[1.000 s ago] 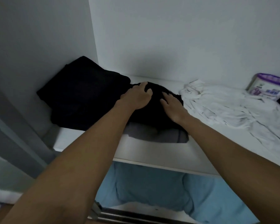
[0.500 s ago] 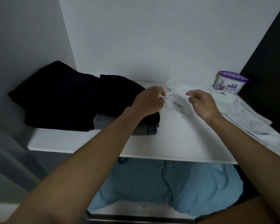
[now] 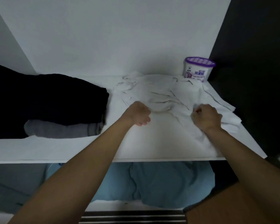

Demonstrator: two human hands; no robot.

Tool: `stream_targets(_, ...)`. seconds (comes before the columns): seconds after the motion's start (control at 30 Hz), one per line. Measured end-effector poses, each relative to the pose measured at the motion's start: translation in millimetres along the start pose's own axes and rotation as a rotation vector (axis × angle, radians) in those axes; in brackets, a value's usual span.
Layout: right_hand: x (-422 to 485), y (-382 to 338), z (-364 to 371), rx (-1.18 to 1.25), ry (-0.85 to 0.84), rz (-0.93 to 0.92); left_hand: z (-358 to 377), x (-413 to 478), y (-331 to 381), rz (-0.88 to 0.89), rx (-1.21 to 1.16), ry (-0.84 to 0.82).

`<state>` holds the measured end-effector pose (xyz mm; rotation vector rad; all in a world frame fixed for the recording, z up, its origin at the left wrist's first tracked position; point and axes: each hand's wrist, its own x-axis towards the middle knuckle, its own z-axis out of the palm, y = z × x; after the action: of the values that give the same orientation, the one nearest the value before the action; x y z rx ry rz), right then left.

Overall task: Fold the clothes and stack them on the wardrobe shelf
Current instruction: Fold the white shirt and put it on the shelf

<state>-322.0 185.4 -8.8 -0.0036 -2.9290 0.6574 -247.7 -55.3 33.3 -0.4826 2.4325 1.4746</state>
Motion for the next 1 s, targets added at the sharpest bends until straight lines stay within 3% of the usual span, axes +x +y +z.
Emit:
stream_targets(0.1, 2, 6, 1, 0.196, -0.047, -0.102, 22, 4, 8, -0.082, -0.061, 0.004)
stream_targets(0.23, -32, -5, -19, 0.708, -0.313, -0.191, 42, 7, 14, -0.187, -0.554, -0.096)
stream_targets(0.37, -86, -9, -46, 0.656, -0.682, -0.531, 47, 0, 21, -0.117, -0.804, -0.069)
stream_targets(0.47, -112, -3, -59, 0.529, -0.952, -0.601, 47, -17, 15, -0.135, -0.773, 0.072)
stream_targets(0.53, -121, 2, -65, 0.659, -0.950, -0.507, 45, -35, 4, -0.098, -0.727, 0.097)
stream_targets(0.63, -123, 4, -61, 1.087, -0.559, 0.004, 36, -73, -19, 0.015, -0.595, 0.102)
stream_targets(0.67, -123, 3, -57, 1.121, -0.426, 0.121, 33, -88, -29, 0.074, -0.546, 0.082)
stream_targets(0.73, -131, -10, -51, 1.081, -0.339, 0.221, 27, -122, -52, 0.189, -0.442, 0.027)
stream_targets(0.87, -172, -56, -48, 1.064, -0.467, 0.268, 19, -190, -98, 0.369, -0.174, -0.092)
stream_targets(1.0, -237, -103, -40, 1.196, -0.858, 0.267, 11, -248, -142, 0.530, 0.188, -0.178)
